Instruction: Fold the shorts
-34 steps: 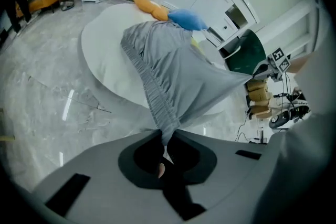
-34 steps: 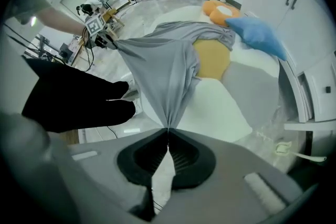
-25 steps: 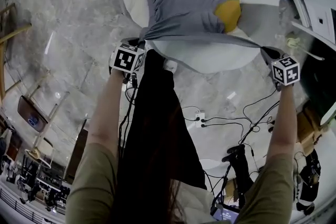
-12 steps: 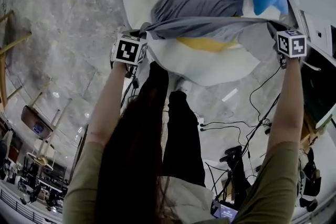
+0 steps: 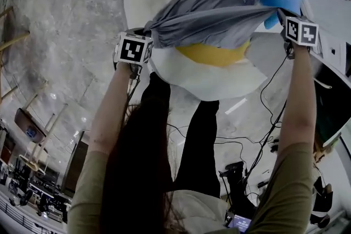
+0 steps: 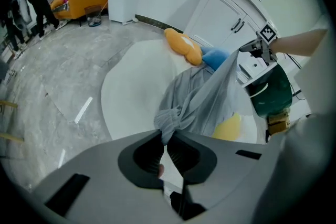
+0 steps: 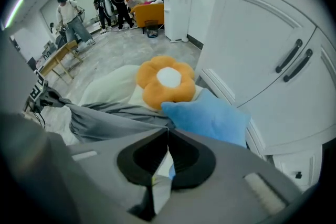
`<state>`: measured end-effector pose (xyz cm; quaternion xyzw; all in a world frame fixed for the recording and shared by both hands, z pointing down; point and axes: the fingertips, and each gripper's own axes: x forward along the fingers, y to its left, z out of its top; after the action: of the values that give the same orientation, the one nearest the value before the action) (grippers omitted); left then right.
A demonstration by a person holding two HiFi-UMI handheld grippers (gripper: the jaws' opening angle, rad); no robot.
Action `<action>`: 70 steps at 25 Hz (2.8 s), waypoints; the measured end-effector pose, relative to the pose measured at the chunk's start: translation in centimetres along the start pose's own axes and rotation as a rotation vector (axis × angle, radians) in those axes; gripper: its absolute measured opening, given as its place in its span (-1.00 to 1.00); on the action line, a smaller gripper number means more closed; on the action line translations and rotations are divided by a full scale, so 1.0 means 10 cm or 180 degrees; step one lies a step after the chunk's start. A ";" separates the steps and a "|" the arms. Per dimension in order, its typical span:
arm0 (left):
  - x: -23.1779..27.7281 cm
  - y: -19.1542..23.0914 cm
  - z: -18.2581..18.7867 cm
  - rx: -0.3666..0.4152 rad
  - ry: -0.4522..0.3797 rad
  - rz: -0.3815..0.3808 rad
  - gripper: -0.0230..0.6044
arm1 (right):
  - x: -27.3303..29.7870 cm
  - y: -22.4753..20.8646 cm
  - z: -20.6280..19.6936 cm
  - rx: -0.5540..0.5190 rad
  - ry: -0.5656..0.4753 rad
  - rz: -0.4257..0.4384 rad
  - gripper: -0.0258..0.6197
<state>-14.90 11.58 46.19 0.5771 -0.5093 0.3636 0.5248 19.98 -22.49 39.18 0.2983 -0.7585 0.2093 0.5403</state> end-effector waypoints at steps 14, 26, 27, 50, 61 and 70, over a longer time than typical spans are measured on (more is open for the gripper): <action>0.52 0.58 0.58 -0.0710 -0.0450 0.0647 -0.83 | 0.90 -0.07 0.26 -0.0006 -0.0199 0.0044 -0.89; 0.61 0.63 0.72 -0.0696 -0.0580 0.0578 -0.34 | 0.85 -0.11 0.28 0.0144 -0.0503 -0.0080 -0.32; 0.58 0.59 0.73 -0.0705 -0.0609 0.0477 -0.20 | 0.80 -0.08 0.27 0.0189 -0.0540 -0.0044 -0.32; 1.03 -0.21 -0.54 -0.0950 -0.0353 -0.0207 0.03 | 1.21 0.52 -1.92 0.2762 -0.0398 0.0753 0.14; 1.06 -0.22 -0.59 -0.0860 -0.0224 -0.0238 -0.15 | 1.01 0.35 -1.78 0.3364 -0.1005 0.1187 0.13; 1.06 -0.29 -0.62 -0.0656 -0.0171 -0.0237 -0.40 | 1.25 0.34 -1.76 0.3800 -0.0972 0.0857 -0.23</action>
<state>-9.13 15.22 56.75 0.5481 -0.5361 0.2740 0.5807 26.93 -11.56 56.82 0.4769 -0.6105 0.6177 0.1353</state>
